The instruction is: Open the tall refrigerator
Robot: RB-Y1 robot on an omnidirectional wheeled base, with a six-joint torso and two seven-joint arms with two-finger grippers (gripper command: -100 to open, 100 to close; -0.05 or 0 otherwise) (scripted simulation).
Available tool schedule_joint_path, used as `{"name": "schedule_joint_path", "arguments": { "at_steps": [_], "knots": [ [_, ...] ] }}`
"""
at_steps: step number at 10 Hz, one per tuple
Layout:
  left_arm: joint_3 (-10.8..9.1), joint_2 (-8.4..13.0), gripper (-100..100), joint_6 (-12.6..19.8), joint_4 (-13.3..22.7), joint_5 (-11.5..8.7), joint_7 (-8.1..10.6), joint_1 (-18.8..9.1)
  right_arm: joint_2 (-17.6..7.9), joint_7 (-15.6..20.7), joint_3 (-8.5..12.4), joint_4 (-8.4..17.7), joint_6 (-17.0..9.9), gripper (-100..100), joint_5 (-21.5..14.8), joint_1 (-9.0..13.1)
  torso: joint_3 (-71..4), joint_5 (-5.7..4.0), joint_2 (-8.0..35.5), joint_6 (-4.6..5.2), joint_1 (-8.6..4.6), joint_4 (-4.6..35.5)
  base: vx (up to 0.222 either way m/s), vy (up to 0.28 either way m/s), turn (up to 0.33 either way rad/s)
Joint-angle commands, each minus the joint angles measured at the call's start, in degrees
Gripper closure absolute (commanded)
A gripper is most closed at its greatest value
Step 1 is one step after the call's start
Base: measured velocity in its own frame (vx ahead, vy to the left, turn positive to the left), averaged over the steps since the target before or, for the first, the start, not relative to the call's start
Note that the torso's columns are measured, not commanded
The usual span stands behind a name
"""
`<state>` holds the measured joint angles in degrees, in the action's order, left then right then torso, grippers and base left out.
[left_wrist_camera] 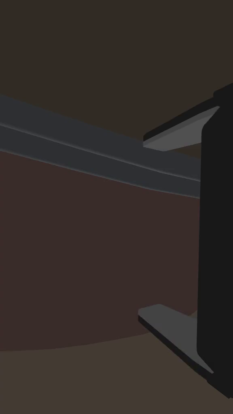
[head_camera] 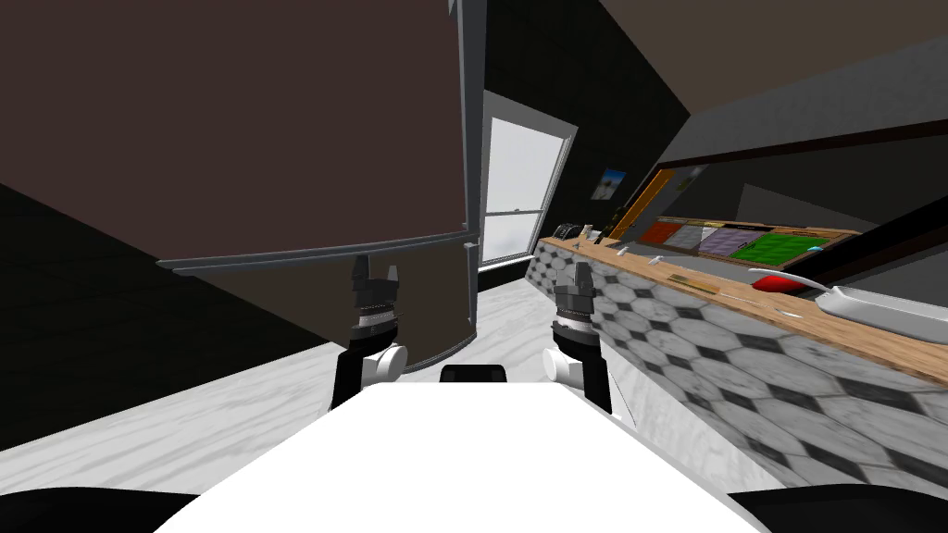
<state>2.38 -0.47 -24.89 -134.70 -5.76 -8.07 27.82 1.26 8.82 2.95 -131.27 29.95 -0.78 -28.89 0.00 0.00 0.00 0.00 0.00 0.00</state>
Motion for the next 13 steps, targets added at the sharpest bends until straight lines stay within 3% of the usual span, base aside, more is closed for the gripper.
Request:
{"name": "schedule_joint_path", "arguments": {
  "at_steps": [1,9,10,13],
  "knots": [
    [0.00,0.0,0,0.0,0.0,0.0,0.00,0.0,0.0,0.0,0.0,0.0,0.0,0,0.0,0.0,-4.7,0.00,2.3,0.00,0.00,2.3,0.000,0.000,0.000],
    [0.00,0.0,0,0.0,0.0,0.0,0.00,0.0,0.0,0.0,0.0,0.0,0.0,0,0.0,0.0,-70.7,0.00,35.4,0.00,0.00,35.4,0.000,0.000,0.000],
    [-0.37,2.0,-100,0.7,-0.1,0.2,0.12,-0.5,0.0,0.0,0.0,0.0,0.0,0,0.0,0.0,-79.2,0.00,39.6,0.00,0.00,39.6,0.016,-0.018,0.005],
    [-1.85,5.6,-100,3.5,-0.5,1.1,0.58,-2.6,0.0,0.0,0.0,0.0,0.0,0,0.0,0.0,-84.6,-0.03,42.1,0.00,-0.10,42.2,0.038,-0.059,0.010]
  ]
}}
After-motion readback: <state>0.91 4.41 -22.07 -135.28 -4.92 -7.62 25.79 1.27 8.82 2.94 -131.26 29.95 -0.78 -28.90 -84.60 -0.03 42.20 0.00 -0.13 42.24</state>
